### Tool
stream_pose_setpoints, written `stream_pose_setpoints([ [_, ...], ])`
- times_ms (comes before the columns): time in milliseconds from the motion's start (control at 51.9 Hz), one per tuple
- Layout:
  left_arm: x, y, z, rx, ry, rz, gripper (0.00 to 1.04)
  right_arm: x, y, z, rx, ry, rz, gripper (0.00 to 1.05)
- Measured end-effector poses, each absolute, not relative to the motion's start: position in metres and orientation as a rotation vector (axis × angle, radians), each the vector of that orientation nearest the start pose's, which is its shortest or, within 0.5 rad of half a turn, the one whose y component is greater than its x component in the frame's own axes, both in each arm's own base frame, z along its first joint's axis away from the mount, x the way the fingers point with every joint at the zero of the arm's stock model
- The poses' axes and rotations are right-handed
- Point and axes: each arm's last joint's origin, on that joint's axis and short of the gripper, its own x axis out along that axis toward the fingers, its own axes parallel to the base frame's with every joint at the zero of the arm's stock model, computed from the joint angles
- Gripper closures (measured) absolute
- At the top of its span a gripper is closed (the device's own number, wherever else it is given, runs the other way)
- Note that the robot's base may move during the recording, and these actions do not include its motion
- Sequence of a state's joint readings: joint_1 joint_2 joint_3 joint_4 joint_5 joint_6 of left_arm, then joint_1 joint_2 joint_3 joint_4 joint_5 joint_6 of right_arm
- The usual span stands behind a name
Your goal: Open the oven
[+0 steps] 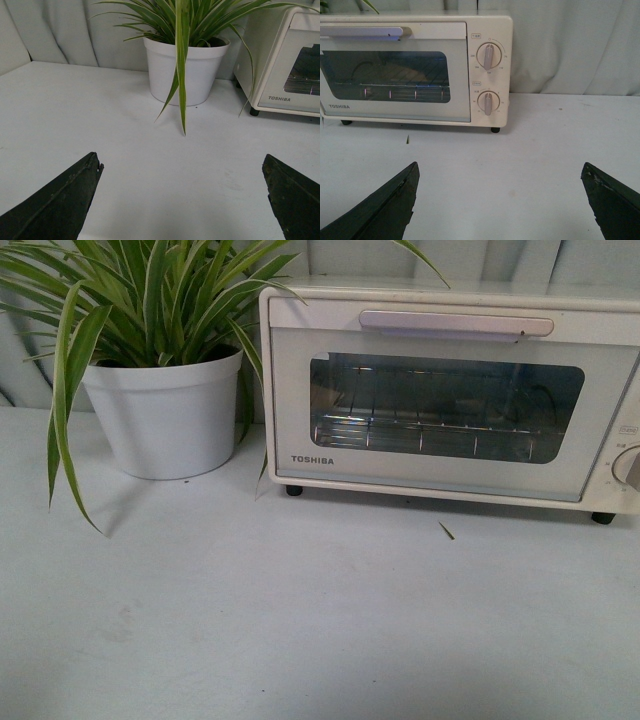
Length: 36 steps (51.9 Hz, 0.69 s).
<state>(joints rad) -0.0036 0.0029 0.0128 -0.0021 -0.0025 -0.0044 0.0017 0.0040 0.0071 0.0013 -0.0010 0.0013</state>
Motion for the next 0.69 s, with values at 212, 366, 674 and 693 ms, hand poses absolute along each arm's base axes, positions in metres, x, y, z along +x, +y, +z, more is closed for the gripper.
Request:
stream_pose_setpoints([
  [212,0.0971,-0.0003,0.1675,-0.004,-0.008,-0.001,0.06,0.0975,0.0002,0.1657,0.001,-0.004,0.003,0.09],
  [366,0.0971,-0.0003,0.1674,-0.004,-0.008,-0.001,0.06,0.0975,0.0002,0.1657,0.001,-0.004,0.003,0.09],
  [674,0.0971,-0.0003,0.1674,-0.004,-0.008,-0.001,0.06,0.0975,0.0002,0.1657,0.001,-0.004,0.003,0.09],
  [693,0.0971,-0.0003,0.1675,-0.004,-0.008,-0.001,0.06,0.0975,0.0002,0.1657,0.001,-0.004,0.003,0.09],
])
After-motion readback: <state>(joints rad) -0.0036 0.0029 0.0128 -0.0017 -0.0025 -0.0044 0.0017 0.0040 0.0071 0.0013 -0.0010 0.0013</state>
